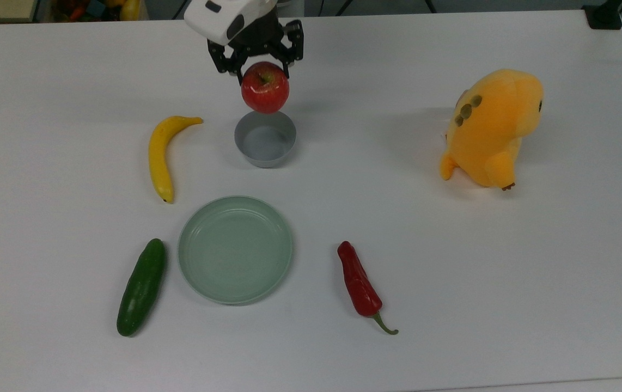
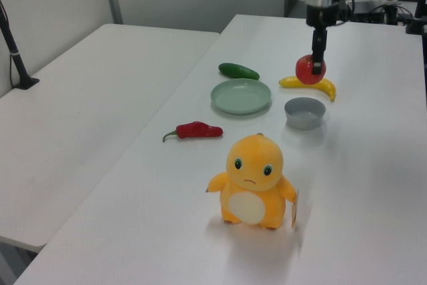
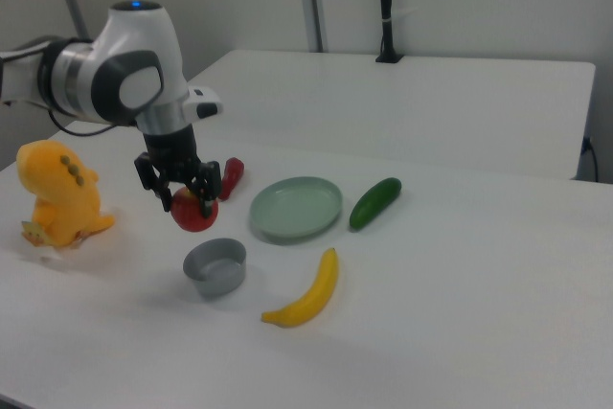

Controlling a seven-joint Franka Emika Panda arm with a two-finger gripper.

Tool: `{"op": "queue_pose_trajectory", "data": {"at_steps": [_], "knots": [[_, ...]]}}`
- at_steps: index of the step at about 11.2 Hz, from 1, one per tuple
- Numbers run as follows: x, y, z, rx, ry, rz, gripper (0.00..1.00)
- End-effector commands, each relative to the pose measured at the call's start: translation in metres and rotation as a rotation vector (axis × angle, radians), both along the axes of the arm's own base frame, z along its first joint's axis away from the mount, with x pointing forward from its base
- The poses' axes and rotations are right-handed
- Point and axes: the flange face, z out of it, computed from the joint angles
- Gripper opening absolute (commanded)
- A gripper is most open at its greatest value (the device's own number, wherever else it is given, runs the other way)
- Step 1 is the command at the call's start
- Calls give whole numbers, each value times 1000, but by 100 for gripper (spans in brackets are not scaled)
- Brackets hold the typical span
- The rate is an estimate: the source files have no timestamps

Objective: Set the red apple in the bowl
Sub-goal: 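Lower the apple into the grey bowl and open the gripper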

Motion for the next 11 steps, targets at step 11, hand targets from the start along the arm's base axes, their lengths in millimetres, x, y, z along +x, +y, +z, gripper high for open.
{"op": "queue_pose_trajectory", "data": {"at_steps": [11], "knots": [[-4,-1,-118,-28,-95,-45,70]]}}
